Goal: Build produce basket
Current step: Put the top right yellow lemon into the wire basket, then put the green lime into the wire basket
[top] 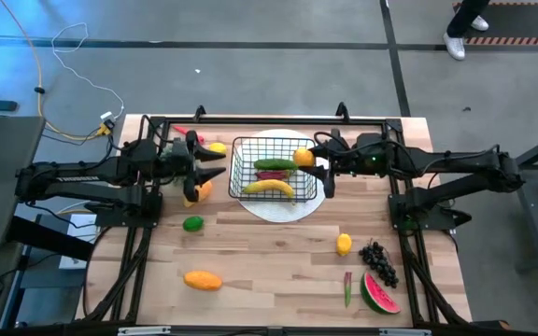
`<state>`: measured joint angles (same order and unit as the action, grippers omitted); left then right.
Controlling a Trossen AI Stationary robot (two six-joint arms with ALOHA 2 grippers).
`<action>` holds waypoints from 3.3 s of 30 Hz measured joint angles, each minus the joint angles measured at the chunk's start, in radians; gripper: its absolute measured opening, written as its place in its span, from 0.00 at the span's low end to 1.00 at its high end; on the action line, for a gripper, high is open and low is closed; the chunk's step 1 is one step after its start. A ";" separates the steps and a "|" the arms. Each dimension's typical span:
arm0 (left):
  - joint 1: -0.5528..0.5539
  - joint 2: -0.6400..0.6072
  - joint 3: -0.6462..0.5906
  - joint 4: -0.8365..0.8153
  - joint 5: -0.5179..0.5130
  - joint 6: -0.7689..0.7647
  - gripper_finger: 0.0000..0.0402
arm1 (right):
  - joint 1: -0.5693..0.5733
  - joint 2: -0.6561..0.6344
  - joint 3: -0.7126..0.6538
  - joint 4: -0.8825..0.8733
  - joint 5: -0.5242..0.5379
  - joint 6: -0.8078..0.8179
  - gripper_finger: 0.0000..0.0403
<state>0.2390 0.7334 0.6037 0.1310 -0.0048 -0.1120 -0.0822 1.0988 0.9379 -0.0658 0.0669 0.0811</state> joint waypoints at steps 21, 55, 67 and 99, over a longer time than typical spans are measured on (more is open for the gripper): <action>0.000 0.000 0.000 0.000 -0.008 -0.015 0.44 | -0.045 0.393 0.497 -0.682 0.017 -0.104 0.42; 0.000 0.000 0.000 -0.005 -0.008 -0.016 0.45 | -0.194 1.113 0.907 -1.257 -0.026 -0.104 0.42; 0.001 0.000 0.000 -0.016 -0.008 -0.016 0.45 | -0.193 1.114 0.907 -1.259 -0.026 -0.168 0.42; 0.001 0.000 0.000 -0.037 -0.011 -0.016 0.45 | -0.174 0.823 0.882 -1.158 -0.067 -0.168 0.67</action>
<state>0.2398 0.7330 0.6037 0.0937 -0.0154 -0.1279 -0.2560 1.9220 1.8203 -1.2237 0.0001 -0.0866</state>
